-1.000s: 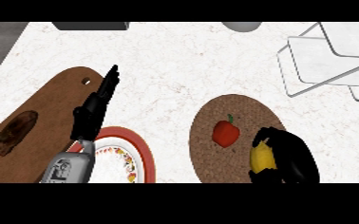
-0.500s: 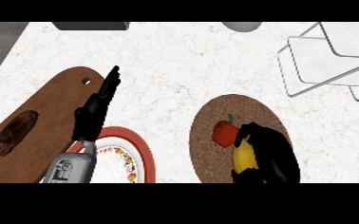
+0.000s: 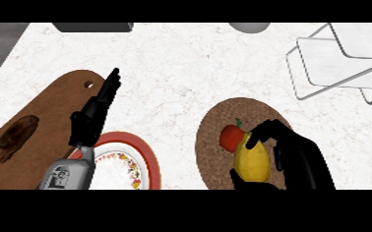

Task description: Pick the lemon from the placemat and place it in the tiered shelf

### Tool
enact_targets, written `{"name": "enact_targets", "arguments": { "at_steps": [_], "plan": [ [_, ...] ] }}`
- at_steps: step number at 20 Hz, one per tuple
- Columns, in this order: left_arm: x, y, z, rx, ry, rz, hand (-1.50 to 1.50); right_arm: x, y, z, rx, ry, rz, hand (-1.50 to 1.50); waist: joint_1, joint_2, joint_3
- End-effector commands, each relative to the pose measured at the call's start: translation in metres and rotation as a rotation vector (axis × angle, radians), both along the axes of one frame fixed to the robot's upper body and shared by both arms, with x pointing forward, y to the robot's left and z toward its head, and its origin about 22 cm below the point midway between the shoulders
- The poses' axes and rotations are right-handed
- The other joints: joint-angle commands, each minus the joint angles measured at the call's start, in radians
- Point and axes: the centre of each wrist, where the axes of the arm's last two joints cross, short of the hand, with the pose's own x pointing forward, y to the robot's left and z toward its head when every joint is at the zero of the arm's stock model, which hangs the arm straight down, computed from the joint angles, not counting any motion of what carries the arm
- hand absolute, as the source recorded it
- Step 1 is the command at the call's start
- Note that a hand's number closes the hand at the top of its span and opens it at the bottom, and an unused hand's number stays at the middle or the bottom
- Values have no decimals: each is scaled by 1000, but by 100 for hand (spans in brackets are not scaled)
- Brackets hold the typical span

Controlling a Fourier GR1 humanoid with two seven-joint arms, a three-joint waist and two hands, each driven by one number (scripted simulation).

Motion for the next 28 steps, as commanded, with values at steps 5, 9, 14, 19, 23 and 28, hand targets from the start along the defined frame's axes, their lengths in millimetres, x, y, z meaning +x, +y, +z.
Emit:
{"name": "enact_targets", "arguments": {
  "at_steps": [5, 9, 14, 19, 23, 28],
  "plan": [
    [6, -5, 20, 9, -9, -1, 0, -31, -28, 72, 9, -188, -165, 150, 3, 0, 0],
    [3, -2, 5, 3, -4, -9, 0, -17, -20, 94, -55, -248, -259, 150, 5, 1, -1],
    [6, 11, 3, 22, 0, 1, 0, -10, -37, 122, -49, -361, -339, 150, 3, 0, -1],
    [6, 13, -5, 4, 5, 1, 0, 17, -63, 149, -138, -388, -407, 150, 4, 2, 0],
    [-2, -7, 3, -13, -1, 2, 0, 20, -68, 178, -111, -408, -438, 150, 7, -1, 0],
    [2, 18, 2, -5, -11, -12, 0, 44, -82, 190, -135, -433, -503, 150, 9, 1, -1]
  ]
}}
